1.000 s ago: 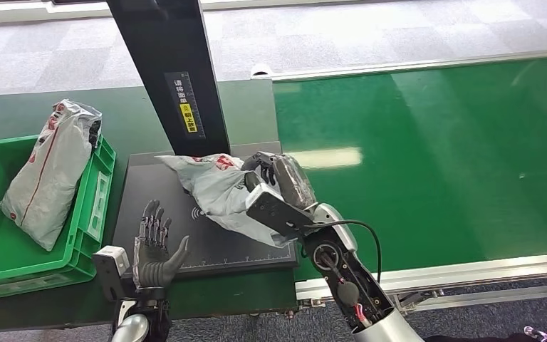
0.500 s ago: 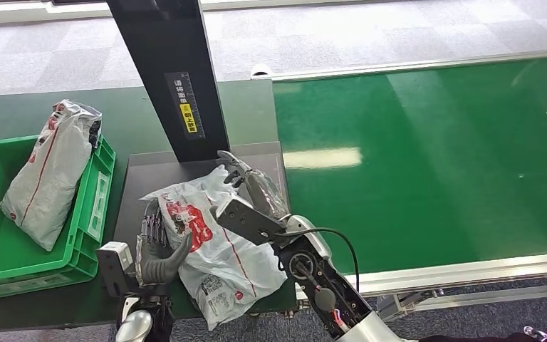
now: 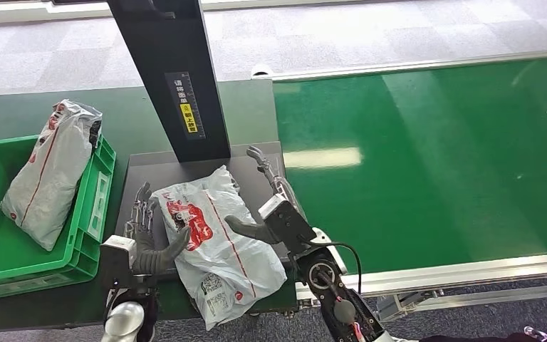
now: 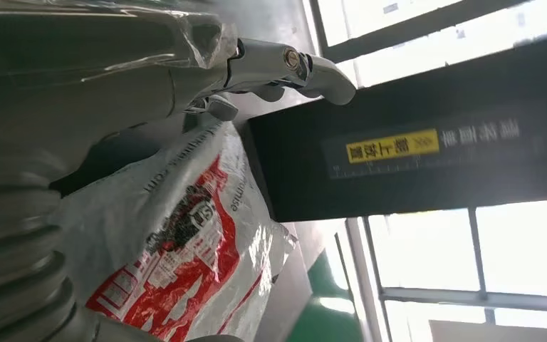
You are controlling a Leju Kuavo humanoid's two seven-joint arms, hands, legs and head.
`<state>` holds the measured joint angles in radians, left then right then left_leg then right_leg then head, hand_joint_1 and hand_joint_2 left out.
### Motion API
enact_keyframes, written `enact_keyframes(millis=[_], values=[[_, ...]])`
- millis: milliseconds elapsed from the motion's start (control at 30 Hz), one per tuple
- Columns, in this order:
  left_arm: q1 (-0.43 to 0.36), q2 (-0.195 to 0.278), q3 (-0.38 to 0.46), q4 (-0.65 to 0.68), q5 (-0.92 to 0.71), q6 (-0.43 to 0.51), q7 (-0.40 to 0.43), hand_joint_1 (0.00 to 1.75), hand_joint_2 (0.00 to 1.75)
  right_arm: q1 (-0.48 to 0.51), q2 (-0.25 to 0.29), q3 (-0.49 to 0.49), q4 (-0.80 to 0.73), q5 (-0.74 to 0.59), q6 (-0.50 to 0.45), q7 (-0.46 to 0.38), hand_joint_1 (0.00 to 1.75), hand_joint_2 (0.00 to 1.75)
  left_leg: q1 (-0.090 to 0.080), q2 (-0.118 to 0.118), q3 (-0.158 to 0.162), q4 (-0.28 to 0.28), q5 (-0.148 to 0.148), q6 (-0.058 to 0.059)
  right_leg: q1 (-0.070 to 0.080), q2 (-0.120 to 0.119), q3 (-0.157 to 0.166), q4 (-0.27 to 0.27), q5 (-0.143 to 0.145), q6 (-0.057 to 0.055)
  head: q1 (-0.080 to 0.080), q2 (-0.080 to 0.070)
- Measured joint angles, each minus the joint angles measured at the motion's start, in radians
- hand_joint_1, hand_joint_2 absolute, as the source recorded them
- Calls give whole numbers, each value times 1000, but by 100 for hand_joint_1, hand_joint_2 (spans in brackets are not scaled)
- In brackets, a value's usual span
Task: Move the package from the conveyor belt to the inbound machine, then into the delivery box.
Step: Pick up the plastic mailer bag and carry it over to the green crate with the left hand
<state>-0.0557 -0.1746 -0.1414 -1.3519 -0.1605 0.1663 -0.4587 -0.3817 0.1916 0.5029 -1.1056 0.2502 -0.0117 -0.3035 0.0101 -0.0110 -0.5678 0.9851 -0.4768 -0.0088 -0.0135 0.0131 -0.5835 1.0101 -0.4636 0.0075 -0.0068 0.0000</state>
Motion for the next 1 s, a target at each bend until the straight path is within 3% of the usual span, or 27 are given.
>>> enact_keyframes(millis=[167,300,433,733,1000], values=[[-10,12,-61,-30,-357,105,66,0,175,54,-15,-40,-83,-39,-1,-14,0,175,0,0,0,0,0,0,0,0,0,0,0,0,0,0],[-15,15,-78,-29,-440,130,90,0,175,67,-18,-49,-101,-47,2,-20,0,175,0,0,0,0,0,0,0,0,0,0,0,0,0,0],[-108,25,-195,130,-845,178,207,0,175,134,-28,-104,-193,-78,29,-66,0,175,0,0,0,0,0,0,0,0,0,0,0,0,0,0],[-275,15,-237,432,-989,189,249,0,175,187,-34,-137,-240,-94,52,-105,0,175,0,0,5,0,-1,0,0,0,6,0,0,0,0,0],[-325,6,-237,516,-992,193,251,0,175,200,-36,-145,-250,-95,55,-107,0,175,0,0,13,-1,-1,0,0,0,16,-1,0,0,0,0]])
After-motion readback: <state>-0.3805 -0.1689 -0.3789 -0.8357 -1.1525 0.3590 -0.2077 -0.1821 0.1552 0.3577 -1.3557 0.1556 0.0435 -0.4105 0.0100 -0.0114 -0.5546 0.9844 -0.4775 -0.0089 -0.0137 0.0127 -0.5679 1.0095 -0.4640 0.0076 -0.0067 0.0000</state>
